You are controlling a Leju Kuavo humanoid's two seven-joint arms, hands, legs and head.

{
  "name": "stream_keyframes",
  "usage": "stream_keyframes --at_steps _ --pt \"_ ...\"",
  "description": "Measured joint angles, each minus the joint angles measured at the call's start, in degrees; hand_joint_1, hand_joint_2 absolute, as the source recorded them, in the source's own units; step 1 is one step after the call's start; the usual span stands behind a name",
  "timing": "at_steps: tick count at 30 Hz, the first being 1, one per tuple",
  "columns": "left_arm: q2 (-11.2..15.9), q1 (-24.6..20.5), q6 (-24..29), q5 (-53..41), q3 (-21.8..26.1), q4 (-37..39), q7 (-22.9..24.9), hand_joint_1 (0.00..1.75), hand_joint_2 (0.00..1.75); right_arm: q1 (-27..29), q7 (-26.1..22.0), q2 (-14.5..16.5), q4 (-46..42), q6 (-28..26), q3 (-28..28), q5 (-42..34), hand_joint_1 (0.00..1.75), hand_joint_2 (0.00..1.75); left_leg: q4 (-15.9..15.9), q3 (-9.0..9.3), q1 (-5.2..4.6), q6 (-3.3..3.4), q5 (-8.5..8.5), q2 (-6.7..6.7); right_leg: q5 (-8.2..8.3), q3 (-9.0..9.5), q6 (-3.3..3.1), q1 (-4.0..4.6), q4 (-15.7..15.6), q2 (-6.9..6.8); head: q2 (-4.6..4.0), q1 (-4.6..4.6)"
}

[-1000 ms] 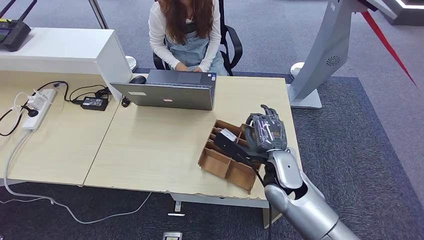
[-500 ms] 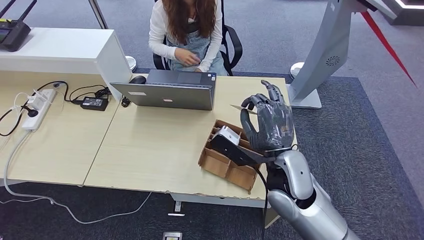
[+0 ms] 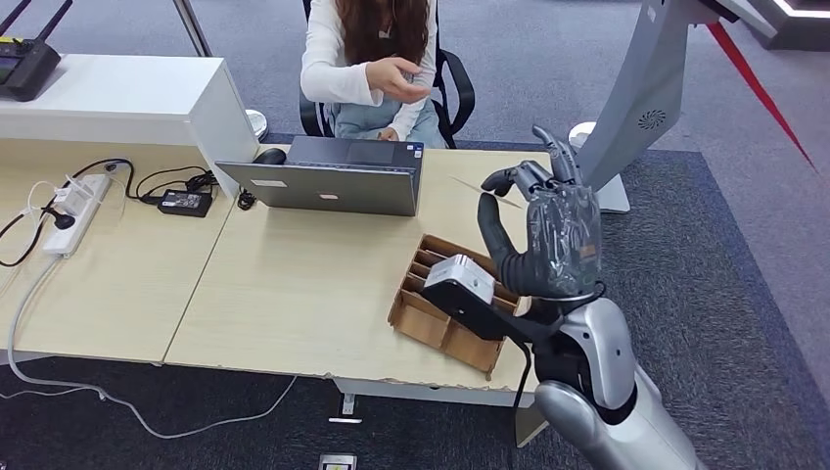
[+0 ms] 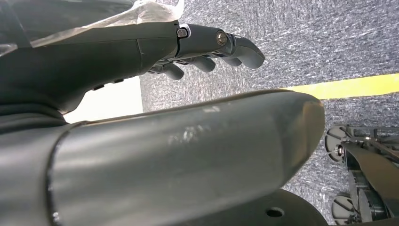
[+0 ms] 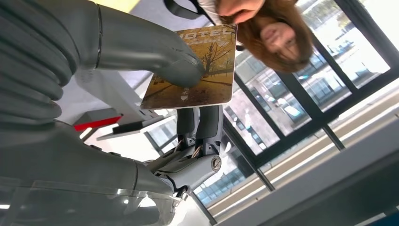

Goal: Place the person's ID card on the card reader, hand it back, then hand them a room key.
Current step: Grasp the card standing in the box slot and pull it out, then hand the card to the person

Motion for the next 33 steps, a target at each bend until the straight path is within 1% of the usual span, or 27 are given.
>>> stream_keyframes --at_steps 4,8,11,14,20,25,33 --pt "0.0 0.0 -0.5 -0.8 0.0 0.0 -0.3 0.00 0.00 -1.3 -1.5 0.8 -0.5 -1.6 0.0 -1.6 1.75 1.75 0.0 -0.02 0.00 0.00 0.00 0.00 0.00 0.00 0.00 0.00 0.0 0.00 0.00 0.00" --pt "0.0 -0.1 -1.4 -2.0 0.0 0.0 -0.9 0.00 0.00 -4.5 -3.4 2.4 1.6 -2.9 0.0 -4.3 1.75 1.75 0.0 -0.04 0.00 -0.01 0.01 0.01 0.01 0.03 -0.01 0.00 0.0 0.00 0.00 0.00" --pt "0.0 -0.3 -1.9 -2.8 -0.1 0.0 -1.5 0.00 0.00 -8.4 -5.8 5.1 7.0 -4.8 0.0 -6.6 1.75 1.75 0.0 -0.05 0.01 0.01 0.06 0.00 0.02 0.04 -0.01 0.01 0.0 -0.02 0.00 0.00" --pt "0.0 -0.4 -2.1 -3.5 -0.2 0.0 -1.9 0.00 0.00 -12.5 -7.7 8.1 14.2 -7.0 0.1 -9.3 1.75 1.75 0.0 -0.06 0.02 0.01 0.09 -0.03 0.03 0.04 -0.01 0.02 0.0 -0.05 0.00 0.00" --pt "0.0 -0.6 -2.2 -4.3 -0.5 0.0 -2.0 0.00 0.00 -18.0 -9.9 12.8 27.8 -9.4 0.5 -13.7 1.75 1.75 0.0 -0.07 0.01 0.00 0.08 -0.06 0.03 0.02 0.00 0.02 0.0 -0.05 0.00 0.00" --pt "-0.1 -0.6 -2.2 -4.4 -0.6 0.0 -2.0 0.00 0.00 -20.2 -10.2 15.7 36.2 -9.7 0.6 -14.1 1.75 1.75 0.0 -0.07 0.01 0.01 0.07 -0.07 0.03 0.00 0.01 0.01 0.0 -0.05 0.00 0.00" --pt "-0.2 -0.6 -2.5 -4.9 -0.6 0.0 -2.0 0.00 0.00 -22.1 -10.3 18.6 44.3 -9.6 1.0 -14.2 1.75 1.75 0.0 -0.06 0.01 0.01 0.07 -0.05 0.03 -0.02 0.01 0.01 0.0 -0.04 0.00 0.00"
